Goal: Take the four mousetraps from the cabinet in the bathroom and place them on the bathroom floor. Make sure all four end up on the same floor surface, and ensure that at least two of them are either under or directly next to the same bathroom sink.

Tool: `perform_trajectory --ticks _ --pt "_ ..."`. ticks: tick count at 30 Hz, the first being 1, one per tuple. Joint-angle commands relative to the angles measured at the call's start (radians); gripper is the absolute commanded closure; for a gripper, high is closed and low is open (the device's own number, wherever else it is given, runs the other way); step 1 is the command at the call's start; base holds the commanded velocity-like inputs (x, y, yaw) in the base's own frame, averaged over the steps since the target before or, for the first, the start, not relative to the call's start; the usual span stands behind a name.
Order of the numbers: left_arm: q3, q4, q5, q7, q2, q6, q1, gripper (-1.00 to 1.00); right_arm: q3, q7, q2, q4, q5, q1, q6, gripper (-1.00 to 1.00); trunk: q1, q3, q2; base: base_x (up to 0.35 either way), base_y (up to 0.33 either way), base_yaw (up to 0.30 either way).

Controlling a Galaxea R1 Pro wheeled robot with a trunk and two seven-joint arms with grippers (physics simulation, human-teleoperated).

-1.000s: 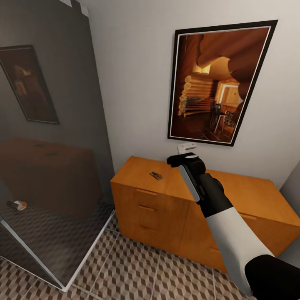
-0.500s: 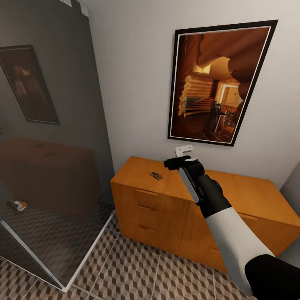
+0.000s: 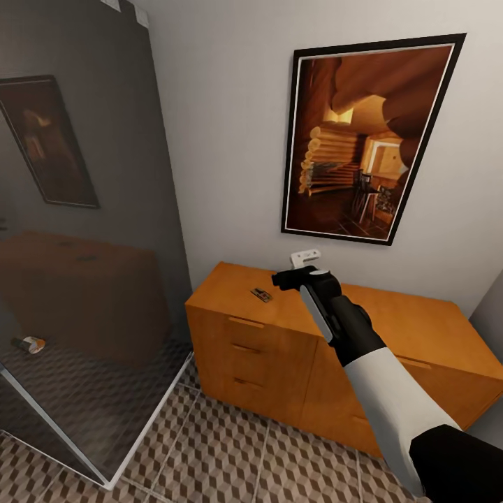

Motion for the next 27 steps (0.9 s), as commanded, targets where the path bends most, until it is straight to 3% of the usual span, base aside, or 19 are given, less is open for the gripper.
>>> perform_trajectory --ticks 1,12,17,21,27 --pt "-0.009 0.004 0.008 0.001 0.000 -0.006 -0.002 -1.00 0.002 -0.007 -0.001 0.000 -0.011 -0.001 0.002 -1.00 0.001 -0.002 -0.002 0.000 0.000 0.000" --pt "-0.009 0.004 0.008 0.001 0.000 -0.006 -0.002 -1.00 0.002 0.025 -0.022 0.003 -0.013 -0.001 -0.005 -1.00 0.001 -0.002 -0.002 0.000 0.000 0.000" --pt "-0.009 0.004 0.008 0.001 0.000 -0.006 -0.002 -1.00 0.002 0.080 -0.029 0.003 -0.012 -0.001 -0.007 -1.00 0.001 -0.002 -0.002 0.000 0.000 0.000" --pt "-0.009 0.004 0.008 0.001 0.000 -0.006 -0.002 -1.00 0.002 0.146 -0.048 0.004 -0.010 -0.001 -0.007 -1.00 0.001 -0.002 -0.002 0.000 0.000 0.000" --pt "-0.009 0.004 0.008 0.001 0.000 -0.006 -0.002 -1.00 0.002 0.189 -0.072 0.005 -0.009 -0.001 -0.007 -1.00 0.001 -0.002 -0.002 0.000 0.000 0.000"
